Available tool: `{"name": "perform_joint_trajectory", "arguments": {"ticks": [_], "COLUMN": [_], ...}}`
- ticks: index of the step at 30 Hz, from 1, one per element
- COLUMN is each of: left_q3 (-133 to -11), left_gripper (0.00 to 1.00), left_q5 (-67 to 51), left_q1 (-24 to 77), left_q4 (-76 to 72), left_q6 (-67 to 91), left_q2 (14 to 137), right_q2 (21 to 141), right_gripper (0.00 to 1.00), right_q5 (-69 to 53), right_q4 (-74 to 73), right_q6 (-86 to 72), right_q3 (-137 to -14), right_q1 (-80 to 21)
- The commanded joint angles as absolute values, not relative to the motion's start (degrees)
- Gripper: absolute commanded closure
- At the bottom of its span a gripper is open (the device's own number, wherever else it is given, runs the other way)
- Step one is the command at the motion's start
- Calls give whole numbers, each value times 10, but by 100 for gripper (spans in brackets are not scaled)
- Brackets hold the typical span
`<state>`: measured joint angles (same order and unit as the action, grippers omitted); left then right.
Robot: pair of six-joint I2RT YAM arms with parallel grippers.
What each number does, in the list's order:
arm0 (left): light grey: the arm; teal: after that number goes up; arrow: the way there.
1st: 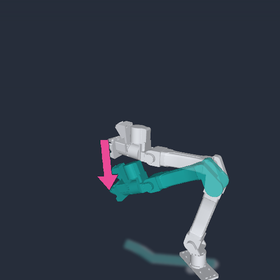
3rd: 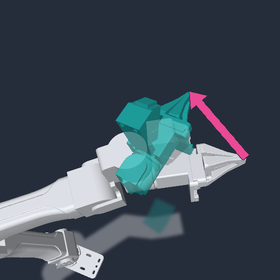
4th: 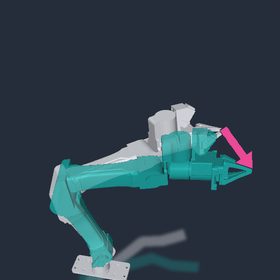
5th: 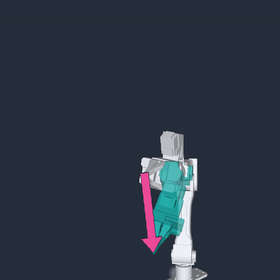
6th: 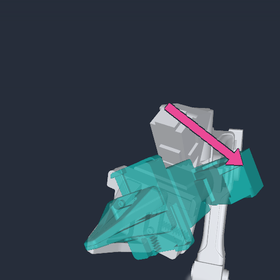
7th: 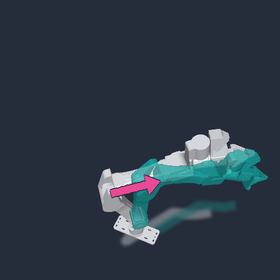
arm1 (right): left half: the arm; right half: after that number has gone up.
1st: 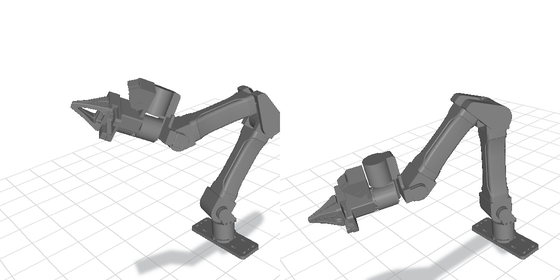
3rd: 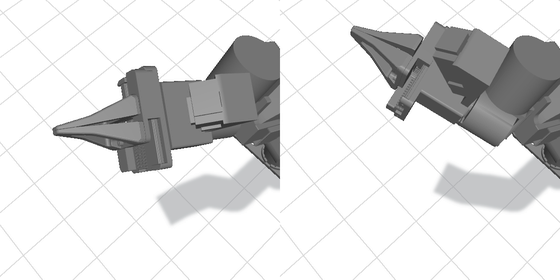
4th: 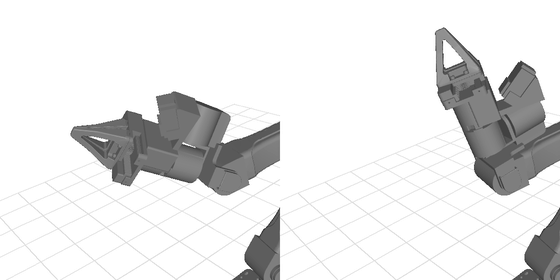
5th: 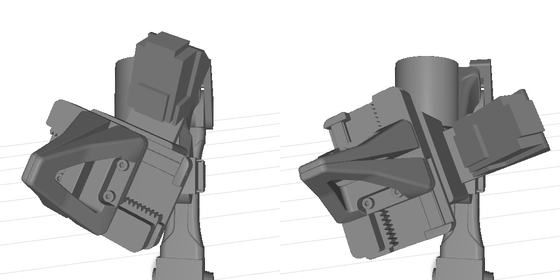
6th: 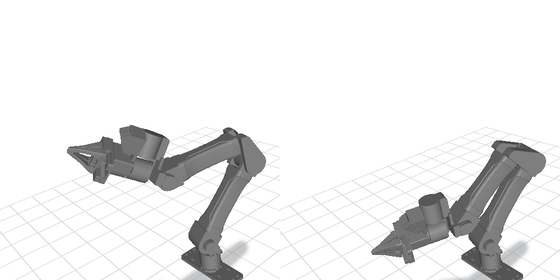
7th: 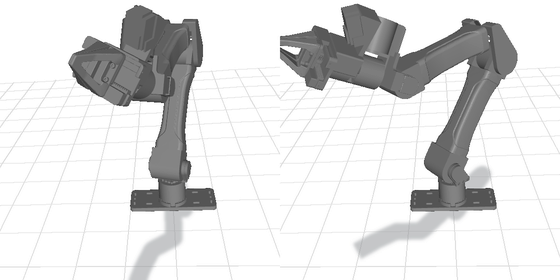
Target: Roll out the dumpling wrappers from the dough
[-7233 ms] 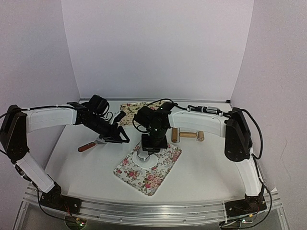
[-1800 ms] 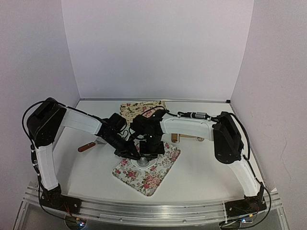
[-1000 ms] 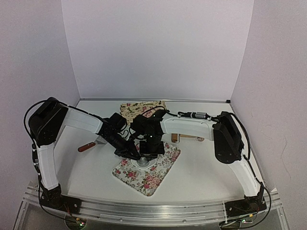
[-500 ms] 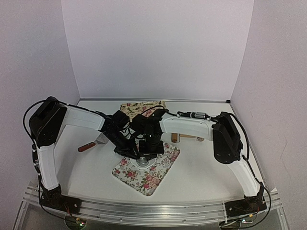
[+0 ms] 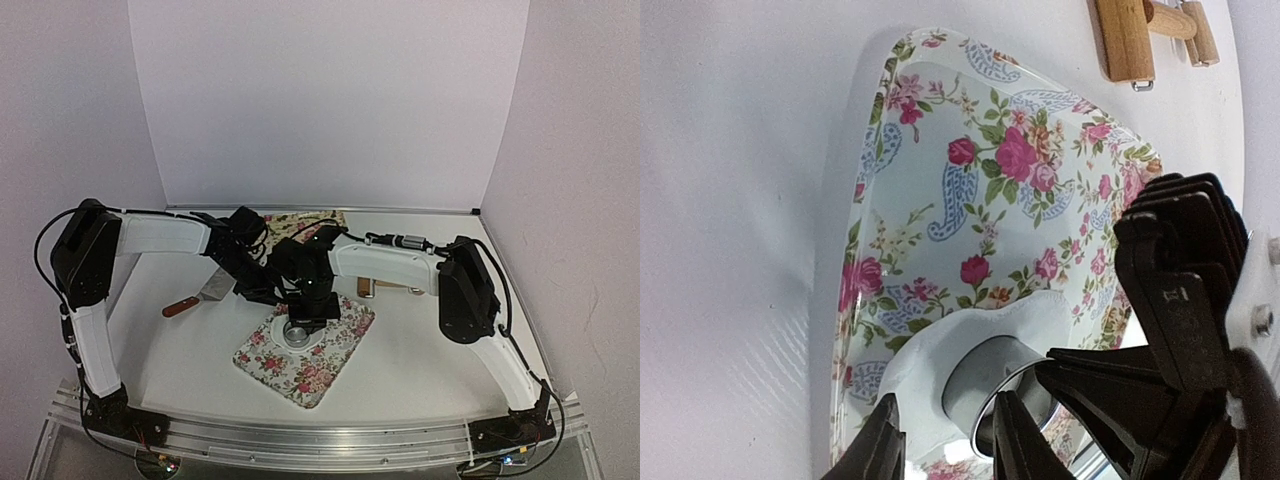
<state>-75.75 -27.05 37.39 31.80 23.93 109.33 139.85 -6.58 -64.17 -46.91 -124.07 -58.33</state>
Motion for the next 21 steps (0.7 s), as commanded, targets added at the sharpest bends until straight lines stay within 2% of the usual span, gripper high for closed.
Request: {"name": "perform_joint_trajectory", "arguments": {"ticks": [1,7,21], "left_q3": [-768,-711,-682], "left_gripper": [69,69,69], "left_q5": [-242,-232,-276], "left_q1": [374,365,359], "left_q4": [331,331,308], "left_q6": [242,263,269], "left_q2": [1039,1021,1063], "right_q2": [1446,1446,1445], "right_gripper": [100,100,100], "right_q5": [-51,-49,-53], "right_q4": [-710,-712,-713], "right_q6": [-448,-449,-454], "right_q3": [-1238,-1239,-1233], "right_q1": [-586,-583,-581]}}
